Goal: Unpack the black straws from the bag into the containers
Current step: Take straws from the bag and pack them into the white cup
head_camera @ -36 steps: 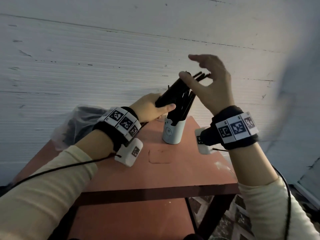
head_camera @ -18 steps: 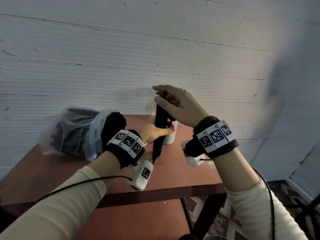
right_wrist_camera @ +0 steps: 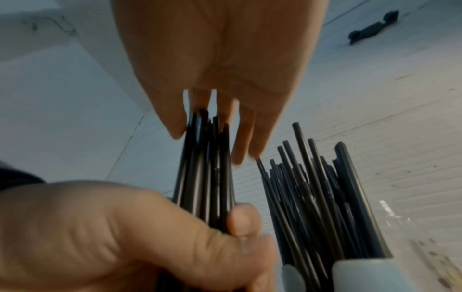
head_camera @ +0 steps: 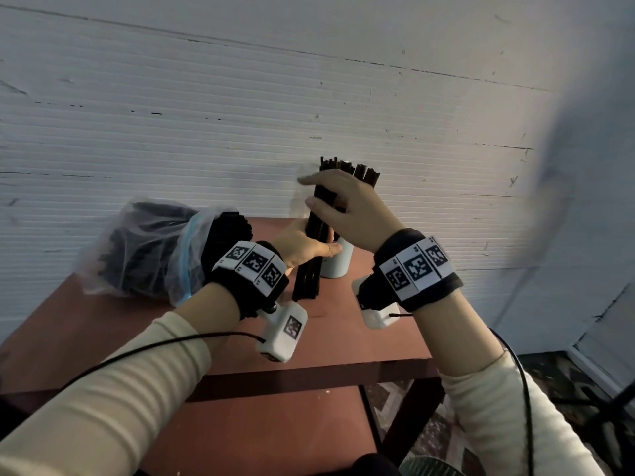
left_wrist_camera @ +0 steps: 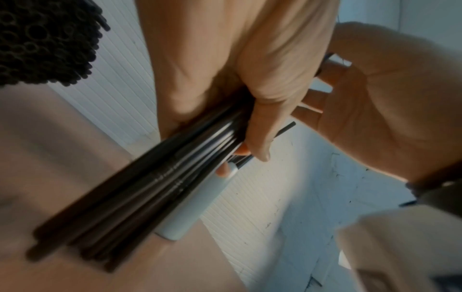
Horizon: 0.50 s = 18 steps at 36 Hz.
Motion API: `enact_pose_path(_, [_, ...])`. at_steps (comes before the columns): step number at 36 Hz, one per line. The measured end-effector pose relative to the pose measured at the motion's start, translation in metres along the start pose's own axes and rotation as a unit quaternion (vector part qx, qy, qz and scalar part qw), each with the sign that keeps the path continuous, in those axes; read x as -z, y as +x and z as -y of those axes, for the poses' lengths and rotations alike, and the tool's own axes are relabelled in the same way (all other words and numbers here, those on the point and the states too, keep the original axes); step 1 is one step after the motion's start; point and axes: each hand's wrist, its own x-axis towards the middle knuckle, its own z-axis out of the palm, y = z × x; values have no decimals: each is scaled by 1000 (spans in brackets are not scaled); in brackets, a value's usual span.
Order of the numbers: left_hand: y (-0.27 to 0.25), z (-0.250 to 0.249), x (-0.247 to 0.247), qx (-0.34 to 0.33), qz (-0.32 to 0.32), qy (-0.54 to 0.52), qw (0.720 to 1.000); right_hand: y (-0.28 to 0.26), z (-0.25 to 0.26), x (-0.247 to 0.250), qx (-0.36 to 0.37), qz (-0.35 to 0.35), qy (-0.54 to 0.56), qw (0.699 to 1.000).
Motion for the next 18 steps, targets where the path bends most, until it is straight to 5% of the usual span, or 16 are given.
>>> enact_pose_path(5, [3,13,5,78,22,26,996,-5,-2,-8,6,-11,-1,1000])
enact_pose_path(12, [-4,11,-1,81,29,58,995,-7,3,-9,7,-33,19,999])
enact_pose_path(18, [-13,-4,1,-38,26,53,998,-12,6,4,-83,-96,45,991])
